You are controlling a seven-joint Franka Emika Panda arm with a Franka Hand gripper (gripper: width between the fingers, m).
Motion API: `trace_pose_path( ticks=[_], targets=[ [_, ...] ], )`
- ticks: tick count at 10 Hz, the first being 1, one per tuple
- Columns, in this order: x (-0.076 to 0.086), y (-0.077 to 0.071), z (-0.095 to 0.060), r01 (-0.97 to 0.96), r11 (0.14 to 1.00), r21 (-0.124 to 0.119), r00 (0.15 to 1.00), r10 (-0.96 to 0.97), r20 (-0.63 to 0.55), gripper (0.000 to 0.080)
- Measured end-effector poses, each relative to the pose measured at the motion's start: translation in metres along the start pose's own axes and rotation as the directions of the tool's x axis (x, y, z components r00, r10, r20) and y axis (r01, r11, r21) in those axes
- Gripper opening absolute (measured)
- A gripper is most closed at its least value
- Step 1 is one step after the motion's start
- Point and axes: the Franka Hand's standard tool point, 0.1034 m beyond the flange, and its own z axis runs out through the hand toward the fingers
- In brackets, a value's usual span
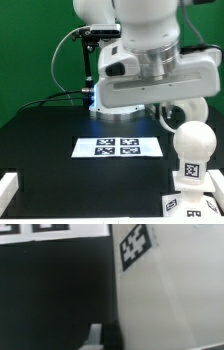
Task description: Assemble lamp
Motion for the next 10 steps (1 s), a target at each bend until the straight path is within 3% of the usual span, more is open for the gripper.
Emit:
trace_pose_path(
  ticks=[1,2,6,7,8,10],
  targets=[
    [-0.001,0.006,-0.002,0.073,0.997,-0.016,0.997,-0.073,-0.001,0.0041],
    [0.001,-0.002,-0.006,0.066,0.997,-0.033,0.998,-0.067,-0.018,0.0041],
    [0.0,-0.001,-0.006,0.012,0.999,-0.034,1.0,-0.013,-0.028,0.0041],
    [0.0,0.003,-0.006,0.065,0.997,-0.05,0.997,-0.066,-0.03,0.0041],
    [-0.001,0.012,-0.004,0.188,0.977,-0.098,0.981,-0.192,-0.033,0.0041],
    [-0.001,0.036,-0.012,0.38,0.916,-0.131,0.921,-0.388,-0.035,0.0041]
  ],
)
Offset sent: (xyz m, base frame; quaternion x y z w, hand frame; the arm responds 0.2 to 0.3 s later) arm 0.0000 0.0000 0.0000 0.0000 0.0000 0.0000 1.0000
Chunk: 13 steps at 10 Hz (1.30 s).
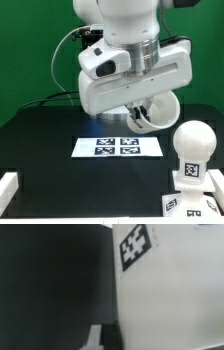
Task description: Assemble lamp
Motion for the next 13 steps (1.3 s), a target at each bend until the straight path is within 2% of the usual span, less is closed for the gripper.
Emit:
trace_pose_path(
  ticks=[1,2,3,8,9,10,11,12,13],
  targets=[
    [0.001,0.011,-0.004,0.11,0.993,-0.036,0.994,-0.11,-0.006,0.0041],
    [0.006,0.012,-0.007,0.149,0.987,-0.061,0.988,-0.151,-0.02,0.0041],
    [0.004,0.009,-0.007,0.094,0.994,-0.048,0.995,-0.095,-0.013,0.0041],
    [0.003,0.011,-0.005,0.097,0.994,-0.048,0.995,-0.098,-0.011,0.0041],
    [0.004,0.017,-0.008,0.219,0.972,-0.087,0.975,-0.221,-0.017,0.0041],
    [0.008,0.021,-0.019,0.35,0.924,-0.153,0.935,-0.355,-0.006,0.0041],
    [0.014,0.015,-0.029,0.424,0.879,-0.22,0.901,-0.433,0.006,0.0041],
    [0.012,0.008,-0.025,0.398,0.89,-0.222,0.913,-0.409,-0.003,0.0041],
    [0.011,0.011,-0.023,0.416,0.883,-0.218,0.905,-0.425,0.004,0.0041]
  ],
)
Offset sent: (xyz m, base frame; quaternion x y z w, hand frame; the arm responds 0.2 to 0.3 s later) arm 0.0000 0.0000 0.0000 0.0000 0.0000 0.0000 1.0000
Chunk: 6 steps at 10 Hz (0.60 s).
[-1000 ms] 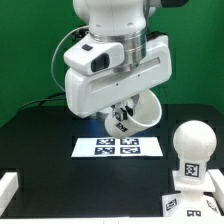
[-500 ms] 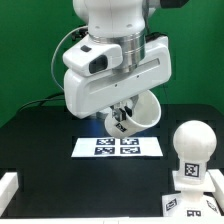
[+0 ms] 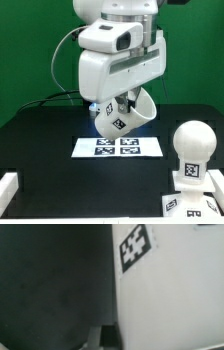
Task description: Assemble lamp
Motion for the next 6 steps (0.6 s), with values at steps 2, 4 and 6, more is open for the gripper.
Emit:
trace_pose_path(
  ticks=[2,4,6],
  targets=[
    [-0.001,0.0,0.001,0.054,0.999,0.0,0.999,-0.054,0.001,0.0041],
    [-0.012,0.007,0.001,0.374,0.927,-0.004,0.927,-0.374,-0.006,0.0041],
    [-0.027,0.018,-0.006,0.688,0.725,-0.013,0.725,-0.688,-0.016,0.0041]
  ],
)
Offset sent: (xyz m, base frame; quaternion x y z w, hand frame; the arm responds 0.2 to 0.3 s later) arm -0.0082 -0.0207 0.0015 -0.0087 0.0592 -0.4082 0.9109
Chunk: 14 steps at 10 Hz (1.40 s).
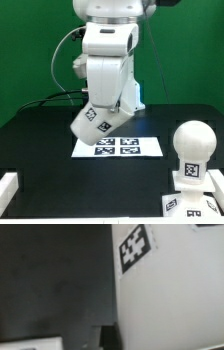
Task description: Assemble lamp
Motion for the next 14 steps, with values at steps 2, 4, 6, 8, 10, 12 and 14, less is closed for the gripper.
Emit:
trace_pose_path(
  ticks=[2,4,6,8,10,12,14],
  targets=[
    [-0.005,-0.001,-0.003,0.112,0.994,-0.006,0.994,-0.112,0.004,0.0041],
    [-0.007,-0.002,-0.002,0.212,0.977,-0.004,0.977,-0.212,0.004,0.0041],
    [-0.014,-0.006,0.009,0.451,0.892,-0.003,0.892,-0.451,-0.029,0.0041],
    [-0.028,-0.012,0.02,0.68,0.733,0.03,0.731,-0.674,-0.103,0.0041],
    [-0.037,-0.009,0.021,0.726,0.686,0.045,0.687,-0.721,-0.092,0.0041],
    [-0.04,-0.01,0.022,0.718,0.694,0.055,0.695,-0.713,-0.089,0.0041],
    [-0.045,-0.017,0.025,0.741,0.668,0.07,0.67,-0.73,-0.133,0.0041]
  ],
)
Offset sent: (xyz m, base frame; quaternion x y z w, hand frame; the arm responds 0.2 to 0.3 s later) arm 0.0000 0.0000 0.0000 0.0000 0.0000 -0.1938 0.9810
